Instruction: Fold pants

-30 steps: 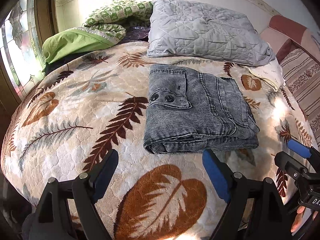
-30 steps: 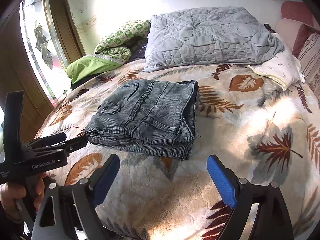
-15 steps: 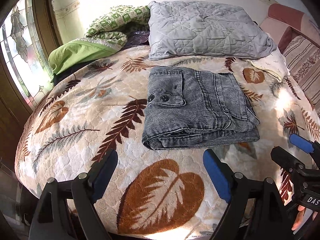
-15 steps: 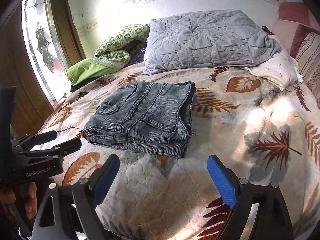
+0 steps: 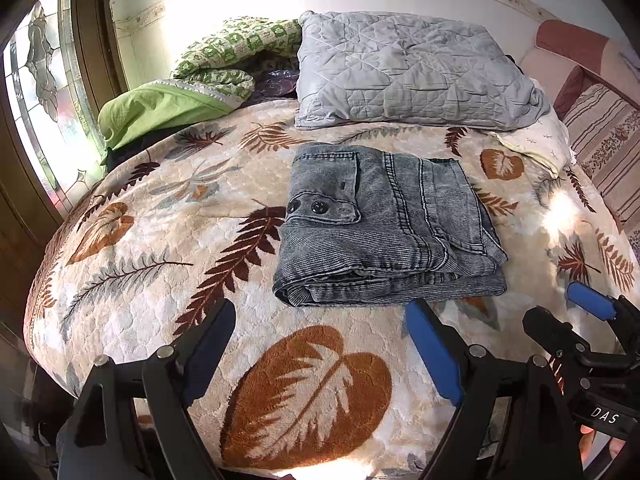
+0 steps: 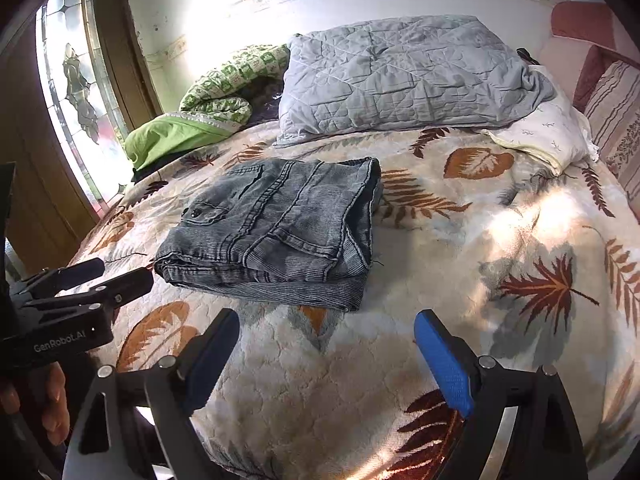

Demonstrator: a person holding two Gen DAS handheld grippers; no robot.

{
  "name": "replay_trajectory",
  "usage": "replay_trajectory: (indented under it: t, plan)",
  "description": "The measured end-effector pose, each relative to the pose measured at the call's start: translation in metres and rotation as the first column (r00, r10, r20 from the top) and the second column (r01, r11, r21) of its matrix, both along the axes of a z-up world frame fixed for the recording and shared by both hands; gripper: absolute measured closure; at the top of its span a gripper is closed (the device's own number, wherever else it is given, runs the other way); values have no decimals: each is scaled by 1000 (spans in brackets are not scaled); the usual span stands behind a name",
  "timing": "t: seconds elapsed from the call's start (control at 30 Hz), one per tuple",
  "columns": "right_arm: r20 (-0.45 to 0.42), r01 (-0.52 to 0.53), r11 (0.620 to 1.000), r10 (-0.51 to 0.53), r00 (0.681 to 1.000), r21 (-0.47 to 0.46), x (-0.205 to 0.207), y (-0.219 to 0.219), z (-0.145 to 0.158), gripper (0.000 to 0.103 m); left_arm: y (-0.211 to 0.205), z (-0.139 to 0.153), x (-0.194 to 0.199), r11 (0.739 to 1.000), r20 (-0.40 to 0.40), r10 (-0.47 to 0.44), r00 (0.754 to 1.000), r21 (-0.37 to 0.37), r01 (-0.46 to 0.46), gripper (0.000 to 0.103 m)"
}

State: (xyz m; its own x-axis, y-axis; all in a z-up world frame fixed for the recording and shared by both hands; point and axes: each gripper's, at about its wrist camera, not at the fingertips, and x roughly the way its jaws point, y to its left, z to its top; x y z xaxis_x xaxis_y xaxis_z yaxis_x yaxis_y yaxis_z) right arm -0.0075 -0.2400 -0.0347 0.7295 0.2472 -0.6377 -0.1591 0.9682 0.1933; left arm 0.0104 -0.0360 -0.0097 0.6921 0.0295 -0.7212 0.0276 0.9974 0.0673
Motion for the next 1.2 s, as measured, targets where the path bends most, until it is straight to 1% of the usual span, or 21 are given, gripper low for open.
replay_trajectory:
  t: [0.07,0.2,0.3,0.47,0.63,0.77,0.83,1.2]
  plan:
    - [8,-3,1000,3,1000,-10,-1,2,2,12,1,6,-2,1000,19,3,1000,-5,-3,15]
    - [29,9,998,-8,1000,-64,-1,6,13,12,7,20,-4,999,61,16,998,-29,-14,15]
    - [47,26,997,-23,999,-67,-2,5,22,12,9,26,-5,999,73,10,997,-44,-7,15]
    - [24,34,997,-32,999,-75,1,8,31,12,6,29,-6,999,69,-8,998,-50,11,15]
    - [-19,13,991,-16,1000,-134,2,18,38,12,9,30,-7,996,63,-1,998,-88,6,15]
    - [-49,23,989,-30,998,-147,4,20,40,12,11,28,-7,995,50,3,999,-98,1,15]
    - [-55,25,987,-34,998,-156,4,22,40,12,12,27,-7,996,49,6,999,-91,-1,15]
    - [-66,9,984,-21,998,-179,7,37,41,12,24,27,-5,993,46,21,999,-117,-15,15]
